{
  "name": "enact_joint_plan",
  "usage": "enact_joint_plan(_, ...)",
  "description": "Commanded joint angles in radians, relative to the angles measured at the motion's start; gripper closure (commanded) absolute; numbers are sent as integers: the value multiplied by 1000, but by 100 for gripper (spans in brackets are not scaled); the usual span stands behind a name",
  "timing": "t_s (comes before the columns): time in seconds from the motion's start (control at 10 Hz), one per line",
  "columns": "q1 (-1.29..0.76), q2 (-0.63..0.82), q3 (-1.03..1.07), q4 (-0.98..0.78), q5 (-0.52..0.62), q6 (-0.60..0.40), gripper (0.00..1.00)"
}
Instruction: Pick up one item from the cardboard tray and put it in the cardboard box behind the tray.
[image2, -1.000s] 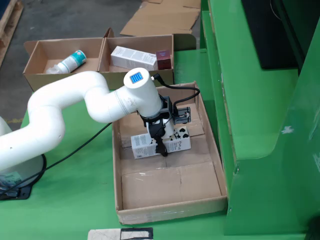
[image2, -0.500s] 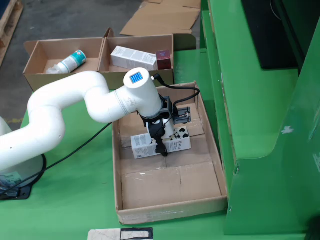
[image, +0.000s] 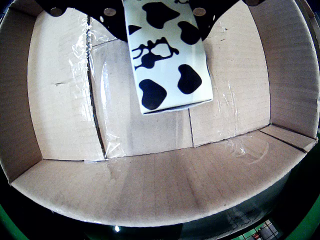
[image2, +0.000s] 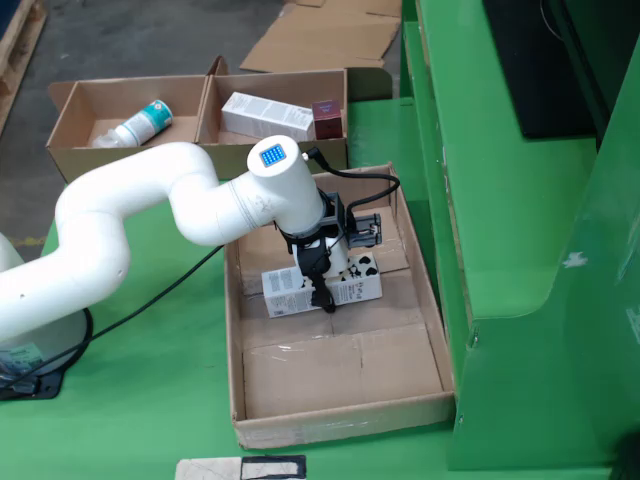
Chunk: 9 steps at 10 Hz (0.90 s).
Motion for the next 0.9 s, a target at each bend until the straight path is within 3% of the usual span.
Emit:
enact_joint_plan(0.0,15,-9,-14,-11,13,-1,100)
enact_joint_plan(0.4,8,83,-14,-106,-1,38,100)
enact_joint_plan(0.5,11,154,-14,-201,2,46,100)
enact_joint_plan(0.8,36,276,-14,-259,-16,47,100)
